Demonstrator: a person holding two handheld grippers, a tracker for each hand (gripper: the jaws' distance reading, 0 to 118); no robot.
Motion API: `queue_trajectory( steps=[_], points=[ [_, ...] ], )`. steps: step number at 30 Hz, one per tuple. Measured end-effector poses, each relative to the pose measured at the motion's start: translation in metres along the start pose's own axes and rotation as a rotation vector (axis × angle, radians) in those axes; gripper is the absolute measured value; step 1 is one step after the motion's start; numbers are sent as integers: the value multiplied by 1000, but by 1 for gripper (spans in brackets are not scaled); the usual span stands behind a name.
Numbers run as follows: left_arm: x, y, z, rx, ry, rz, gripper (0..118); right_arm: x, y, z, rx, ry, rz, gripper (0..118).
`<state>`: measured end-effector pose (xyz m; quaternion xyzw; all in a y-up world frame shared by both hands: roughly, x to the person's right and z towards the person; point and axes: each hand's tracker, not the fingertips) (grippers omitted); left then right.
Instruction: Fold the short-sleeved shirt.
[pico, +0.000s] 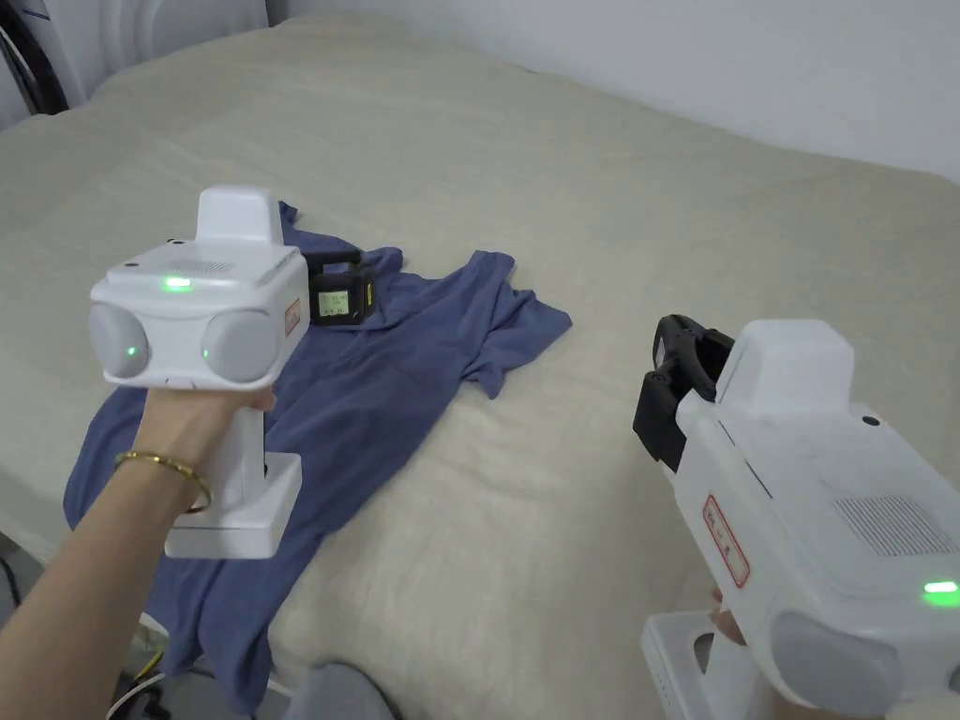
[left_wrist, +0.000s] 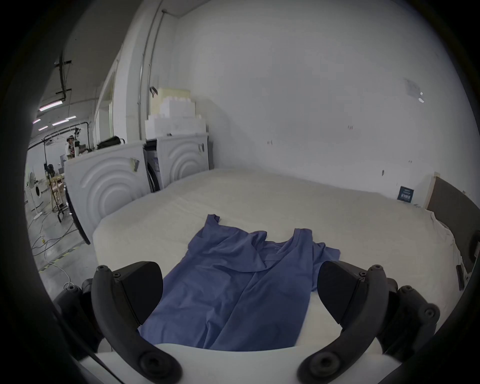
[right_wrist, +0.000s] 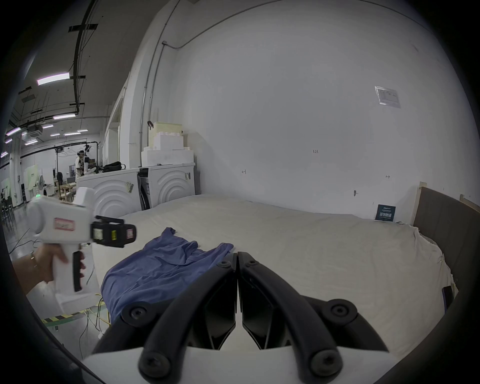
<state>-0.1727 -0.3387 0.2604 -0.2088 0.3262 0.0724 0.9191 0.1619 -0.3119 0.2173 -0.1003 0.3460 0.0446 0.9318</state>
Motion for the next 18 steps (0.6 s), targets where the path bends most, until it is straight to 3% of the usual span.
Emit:
queue_trajectory(
  steps=[7,14,18],
  points=[
    [5,9,-131,-331,-26,-22,118,3,-5,-40,-64,21,-37,0],
    [24,-13,-215,-507,6,-107,117,12,-17,-69,-117,44,-9,0],
    [37,-22,-241,-573,-3,-155,93,19,-25,-80,-150,47,-1,0]
  ],
)
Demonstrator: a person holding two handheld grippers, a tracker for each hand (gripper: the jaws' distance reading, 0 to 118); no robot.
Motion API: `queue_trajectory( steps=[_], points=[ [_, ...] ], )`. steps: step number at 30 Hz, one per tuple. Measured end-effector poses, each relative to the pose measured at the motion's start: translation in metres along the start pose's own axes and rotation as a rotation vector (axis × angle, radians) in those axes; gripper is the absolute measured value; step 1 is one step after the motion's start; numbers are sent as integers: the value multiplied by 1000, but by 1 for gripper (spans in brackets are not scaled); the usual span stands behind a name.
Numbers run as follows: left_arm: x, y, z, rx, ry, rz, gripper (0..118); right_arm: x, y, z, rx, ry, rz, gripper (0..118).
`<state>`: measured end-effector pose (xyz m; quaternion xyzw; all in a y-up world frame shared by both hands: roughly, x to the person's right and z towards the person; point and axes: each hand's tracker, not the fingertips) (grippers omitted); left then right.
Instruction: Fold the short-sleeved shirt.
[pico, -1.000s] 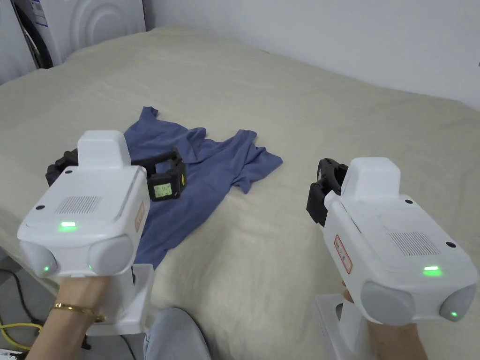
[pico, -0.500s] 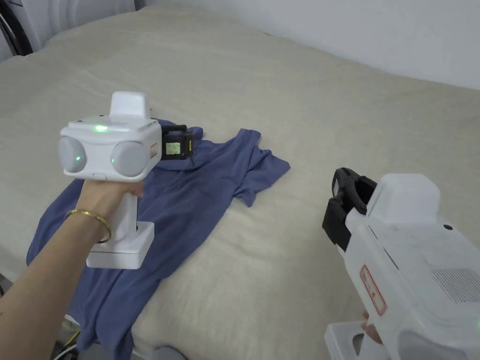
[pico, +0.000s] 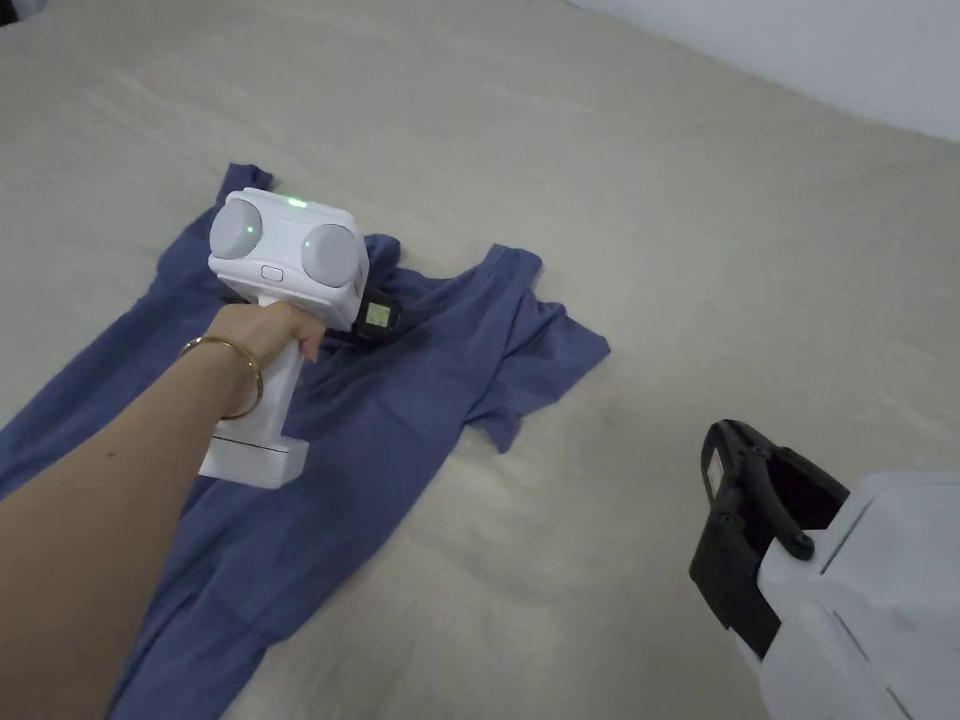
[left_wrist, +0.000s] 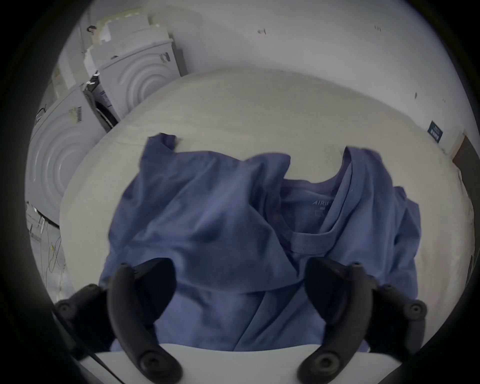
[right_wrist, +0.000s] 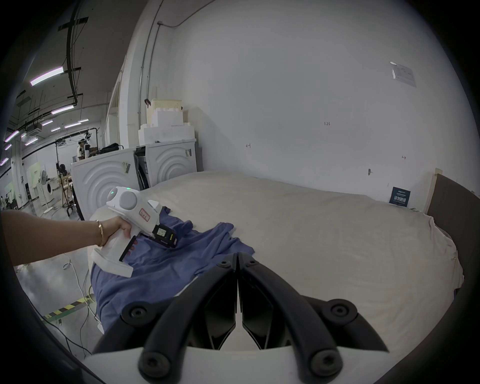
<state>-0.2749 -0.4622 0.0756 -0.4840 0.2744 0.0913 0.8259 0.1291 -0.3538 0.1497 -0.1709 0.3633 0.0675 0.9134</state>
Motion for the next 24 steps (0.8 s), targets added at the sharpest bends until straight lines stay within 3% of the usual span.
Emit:
queue_trajectory(
  steps=[3,5,7,8,13,20,24],
  points=[
    [7,1,-10,-52,-13,-41,65,5,-7,-7,-25,-3,1,0],
    [8,3,-7,-63,-73,30,42,8,-11,-9,-36,-2,-3,0],
    [9,2,-2,-66,-88,58,6,9,-13,-9,-45,-1,-13,0],
    [12,1,-1,-61,-81,52,1,9,-13,-8,-46,-2,-18,0],
    [26,-12,18,-5,-20,22,0,13,-11,3,-33,-6,-23,0],
    [4,-15,83,175,-35,167,0,18,0,35,12,-29,-35,0],
    [-8,-11,133,231,-44,184,0,18,7,64,53,-41,-33,0]
  ],
)
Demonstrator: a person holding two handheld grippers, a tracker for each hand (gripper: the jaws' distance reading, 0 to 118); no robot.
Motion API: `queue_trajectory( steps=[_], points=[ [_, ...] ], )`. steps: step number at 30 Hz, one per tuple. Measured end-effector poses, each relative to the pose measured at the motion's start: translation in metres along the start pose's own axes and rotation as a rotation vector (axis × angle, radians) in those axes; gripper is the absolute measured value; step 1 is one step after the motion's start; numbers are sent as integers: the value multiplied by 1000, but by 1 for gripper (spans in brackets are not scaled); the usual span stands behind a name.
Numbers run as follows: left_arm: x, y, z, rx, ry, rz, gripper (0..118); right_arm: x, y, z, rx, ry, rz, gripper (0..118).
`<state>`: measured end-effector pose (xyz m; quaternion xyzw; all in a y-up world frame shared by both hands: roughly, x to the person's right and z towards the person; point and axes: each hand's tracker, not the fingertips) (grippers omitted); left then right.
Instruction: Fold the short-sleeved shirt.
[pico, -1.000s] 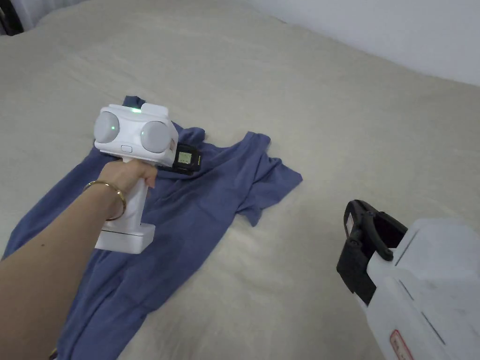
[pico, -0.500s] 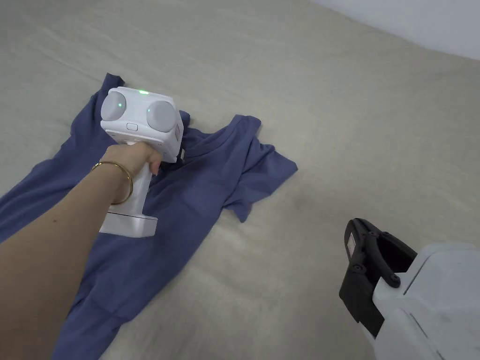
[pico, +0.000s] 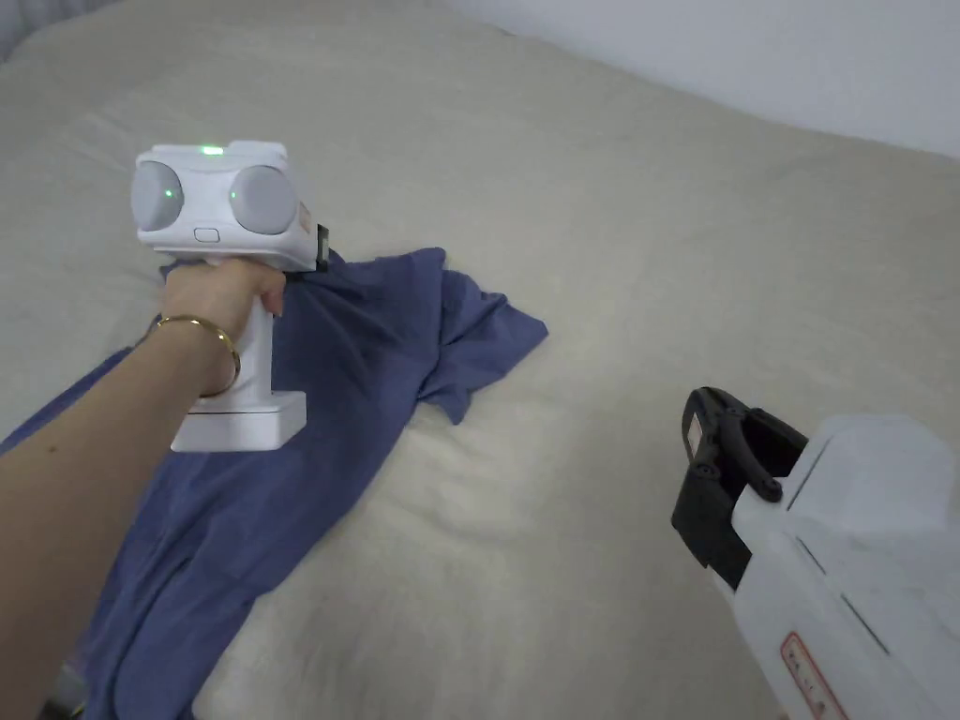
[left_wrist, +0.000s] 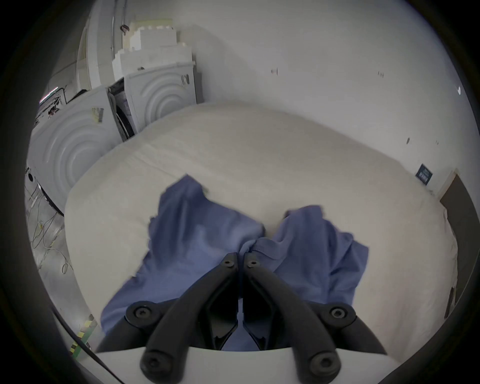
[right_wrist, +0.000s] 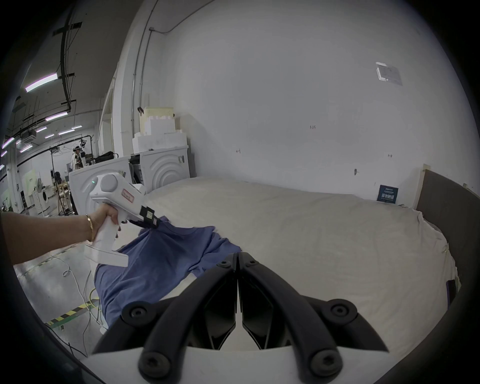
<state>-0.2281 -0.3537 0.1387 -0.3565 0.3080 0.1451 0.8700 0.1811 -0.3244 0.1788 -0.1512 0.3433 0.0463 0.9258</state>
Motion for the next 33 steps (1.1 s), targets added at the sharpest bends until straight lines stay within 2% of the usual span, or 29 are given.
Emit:
queue_trajectory(
  steps=[6,10,16,22,28,33],
  points=[
    [-11,32,92,137,-37,52,0,0,4,56,64,-32,1,0],
    [-7,56,162,261,-93,26,0,5,1,89,94,-54,-14,0],
    [31,84,275,460,-222,7,0,23,0,124,138,-116,-11,0],
    [81,104,357,593,-327,-62,0,54,-1,164,181,-213,-28,0],
    [134,109,397,622,-470,-95,0,81,-7,196,182,-315,-43,0],
    [194,107,387,605,-557,-125,0,101,-14,224,180,-403,-33,0]
  ],
)
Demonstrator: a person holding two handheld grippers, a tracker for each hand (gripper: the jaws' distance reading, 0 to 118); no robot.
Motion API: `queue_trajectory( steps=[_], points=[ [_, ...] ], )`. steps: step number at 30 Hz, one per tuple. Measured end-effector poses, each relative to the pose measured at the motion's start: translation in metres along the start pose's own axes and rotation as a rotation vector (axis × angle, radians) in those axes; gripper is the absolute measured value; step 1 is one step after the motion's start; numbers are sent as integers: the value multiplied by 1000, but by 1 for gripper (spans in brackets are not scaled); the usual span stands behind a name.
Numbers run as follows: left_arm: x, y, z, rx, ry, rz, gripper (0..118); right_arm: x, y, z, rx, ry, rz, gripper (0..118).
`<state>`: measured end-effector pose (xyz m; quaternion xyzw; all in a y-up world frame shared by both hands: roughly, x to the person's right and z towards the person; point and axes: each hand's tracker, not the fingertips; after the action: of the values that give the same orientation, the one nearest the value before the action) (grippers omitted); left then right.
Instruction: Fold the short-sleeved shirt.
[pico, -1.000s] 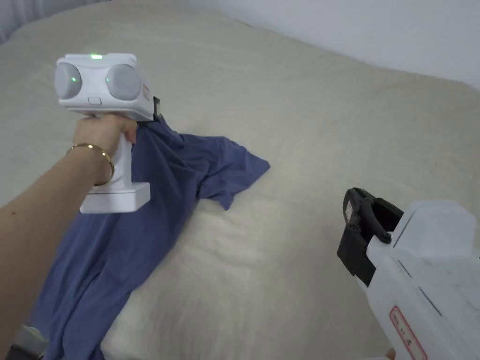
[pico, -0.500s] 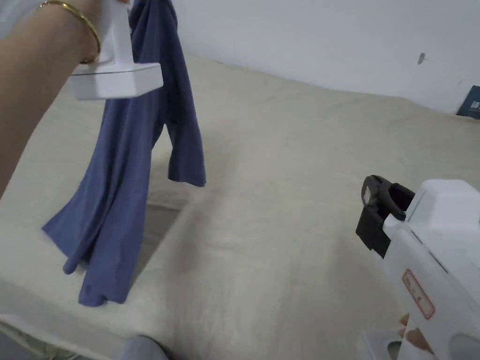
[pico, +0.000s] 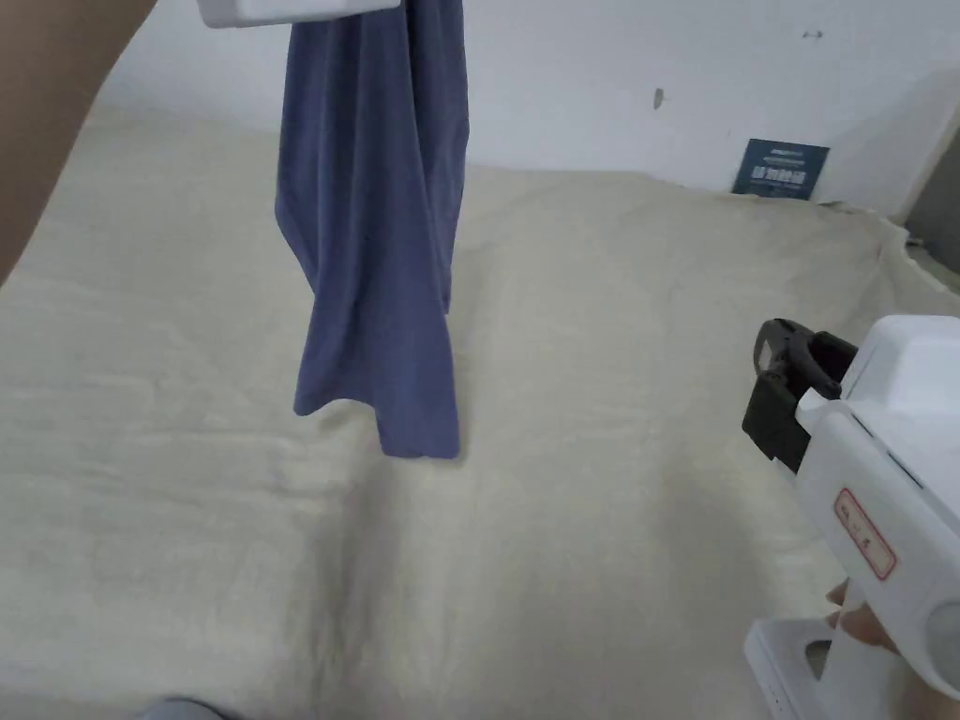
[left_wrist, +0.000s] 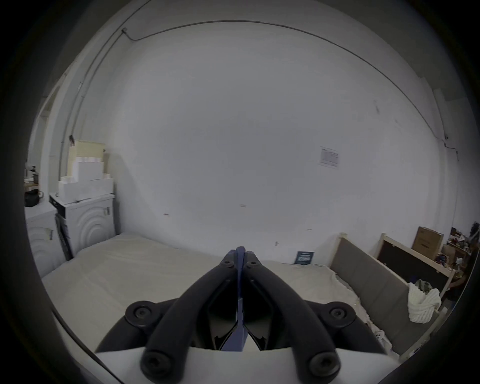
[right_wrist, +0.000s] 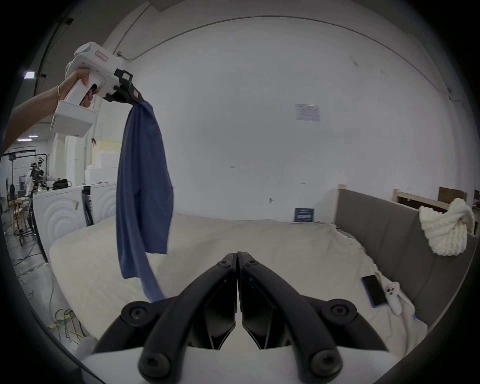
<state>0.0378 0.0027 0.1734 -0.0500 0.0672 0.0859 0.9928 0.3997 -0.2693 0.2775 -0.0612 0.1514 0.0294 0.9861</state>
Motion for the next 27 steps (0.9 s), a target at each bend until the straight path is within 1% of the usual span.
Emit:
queue_trajectory(
  steps=[5,8,11,17,22,26,27],
  points=[
    [52,-18,-26,-50,-109,-8,0,29,-1,17,1,-97,4,0],
    [78,-45,-50,-100,-151,-35,0,47,-4,24,-4,-141,-16,0],
    [101,-85,-62,-186,-179,-61,0,58,-10,28,-9,-174,-27,0],
    [124,-205,-86,-414,-169,-136,0,64,-22,29,-39,-195,-54,0],
    [126,-308,-93,-608,-151,-160,0,63,-33,23,-78,-190,-63,0],
    [126,-377,-92,-745,-107,-248,0,67,-42,15,-103,-183,-76,0],
    [124,-392,-91,-774,-98,-245,0,68,-44,13,-107,-183,-81,0]
  ],
)
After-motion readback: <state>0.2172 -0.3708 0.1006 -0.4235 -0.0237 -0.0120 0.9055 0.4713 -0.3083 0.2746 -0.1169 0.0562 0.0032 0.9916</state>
